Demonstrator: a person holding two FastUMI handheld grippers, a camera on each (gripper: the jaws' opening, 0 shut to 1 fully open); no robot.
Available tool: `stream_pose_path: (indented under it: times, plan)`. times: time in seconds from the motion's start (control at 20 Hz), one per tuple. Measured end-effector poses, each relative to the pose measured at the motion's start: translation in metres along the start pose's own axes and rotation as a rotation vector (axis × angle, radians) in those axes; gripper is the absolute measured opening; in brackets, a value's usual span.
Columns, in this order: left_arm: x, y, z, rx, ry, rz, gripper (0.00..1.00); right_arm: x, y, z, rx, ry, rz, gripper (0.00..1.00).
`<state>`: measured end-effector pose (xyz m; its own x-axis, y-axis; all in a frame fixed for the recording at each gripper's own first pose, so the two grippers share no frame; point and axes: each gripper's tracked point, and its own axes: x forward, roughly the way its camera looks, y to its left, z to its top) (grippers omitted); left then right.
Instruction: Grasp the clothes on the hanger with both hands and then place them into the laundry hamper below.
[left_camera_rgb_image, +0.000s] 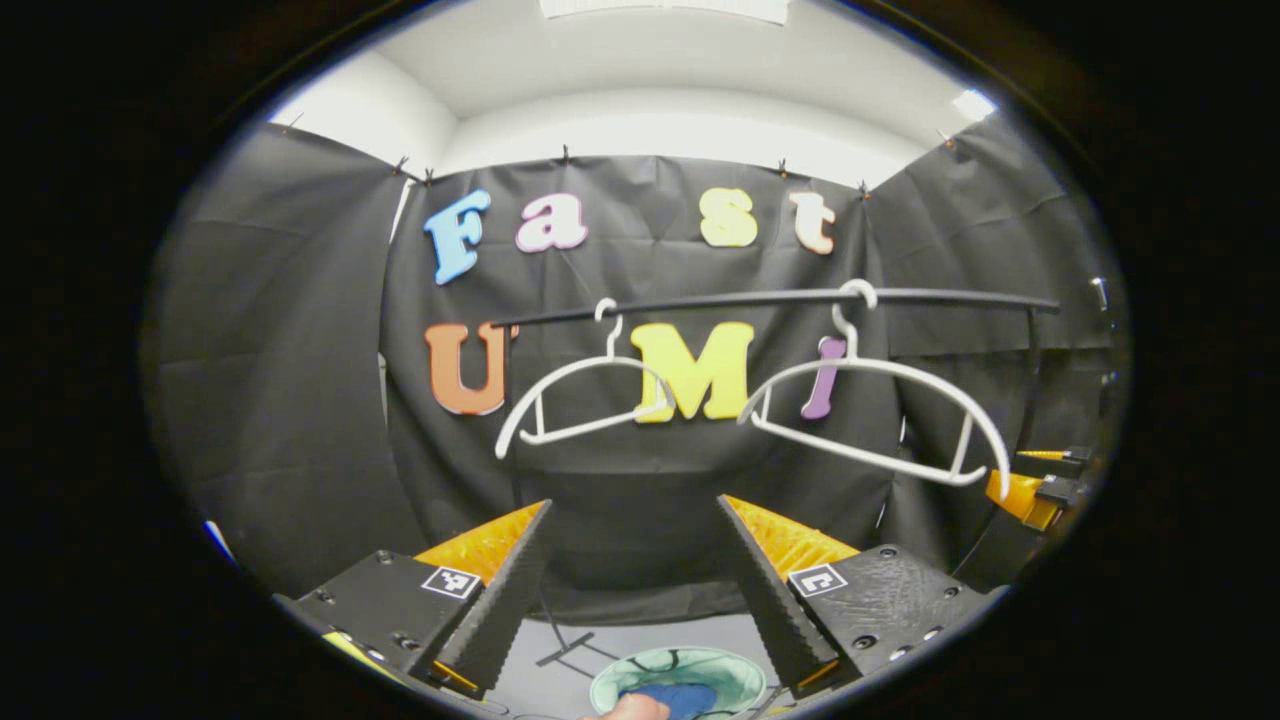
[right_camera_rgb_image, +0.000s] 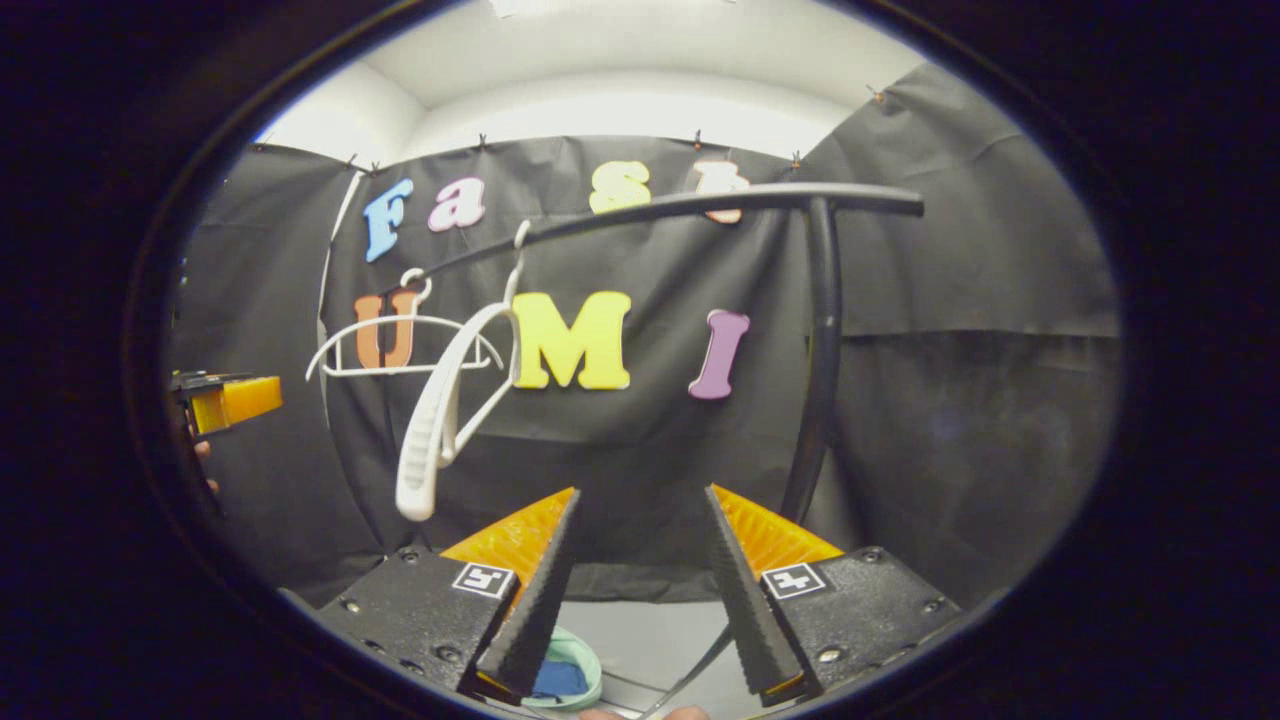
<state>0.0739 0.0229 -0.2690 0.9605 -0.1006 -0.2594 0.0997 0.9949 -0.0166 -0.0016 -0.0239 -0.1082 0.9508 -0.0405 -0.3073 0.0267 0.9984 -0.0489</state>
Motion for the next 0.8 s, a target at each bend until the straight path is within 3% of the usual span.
stream_pose_path:
  times: [0.15, 0.3, 0.55, 0.8]
  plan:
    - [0.002, -0.004, 0.023, -0.013, -0.083, -0.002, 0.95, -0.009, -0.003, 0.031, -0.003, -0.066, 0.005, 0.88]
    - [0.005, 0.0, 0.04, 0.002, -0.145, 0.006, 0.97, -0.017, -0.005, 0.056, 0.006, -0.116, 0.02, 0.86]
    - [0.008, 0.003, 0.058, -0.011, -0.219, 0.015, 1.0, -0.032, -0.005, 0.1, 0.028, -0.18, 0.042, 0.93]
    - [-0.002, 0.011, 0.07, 0.007, -0.247, 0.056, 1.0, -0.037, 0.007, 0.128, 0.03, -0.185, 0.077, 0.96]
